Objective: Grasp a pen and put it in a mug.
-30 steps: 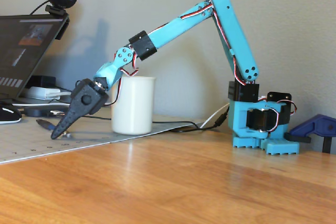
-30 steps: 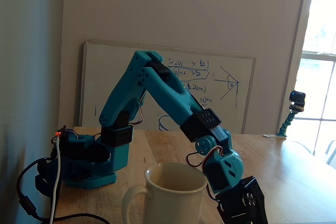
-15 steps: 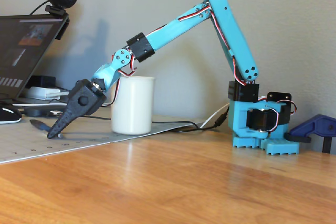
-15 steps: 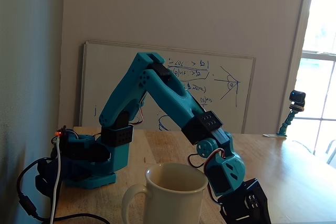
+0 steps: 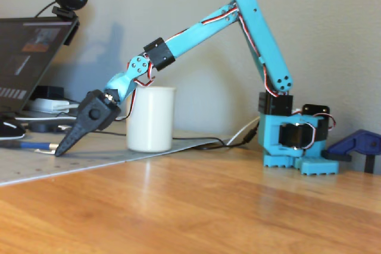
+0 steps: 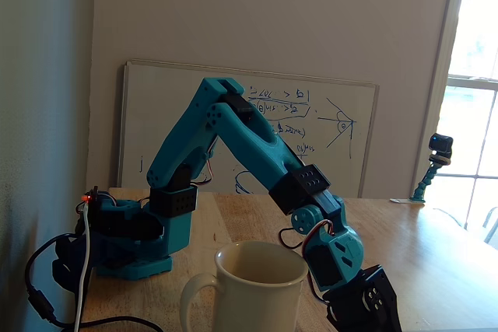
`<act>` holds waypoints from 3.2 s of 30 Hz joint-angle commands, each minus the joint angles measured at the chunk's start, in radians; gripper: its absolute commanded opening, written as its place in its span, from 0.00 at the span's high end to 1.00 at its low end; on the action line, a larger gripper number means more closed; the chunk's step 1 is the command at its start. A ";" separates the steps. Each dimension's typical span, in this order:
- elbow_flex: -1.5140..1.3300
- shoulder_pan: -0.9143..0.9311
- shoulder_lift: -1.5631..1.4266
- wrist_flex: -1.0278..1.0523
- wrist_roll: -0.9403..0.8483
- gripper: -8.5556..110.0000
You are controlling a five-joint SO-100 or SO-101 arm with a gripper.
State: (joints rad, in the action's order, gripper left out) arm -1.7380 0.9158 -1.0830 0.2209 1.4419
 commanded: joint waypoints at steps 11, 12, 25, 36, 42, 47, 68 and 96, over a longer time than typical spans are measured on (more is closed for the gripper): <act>0.005 0.009 -0.028 -0.003 0.006 0.91; -0.002 0.008 -0.041 -0.003 0.006 0.91; -0.008 -0.002 -0.158 0.011 0.008 0.91; -0.146 -0.038 -0.382 0.014 0.008 0.91; -0.284 -0.040 -0.545 0.014 0.009 0.91; -0.394 -0.040 -0.667 0.014 0.009 0.91; -0.666 -0.040 -1.138 0.014 0.009 0.91; -0.747 -0.040 -1.235 0.012 0.009 0.93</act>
State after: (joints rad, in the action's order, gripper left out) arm -2.5019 0.8836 -2.2657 0.2347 1.4419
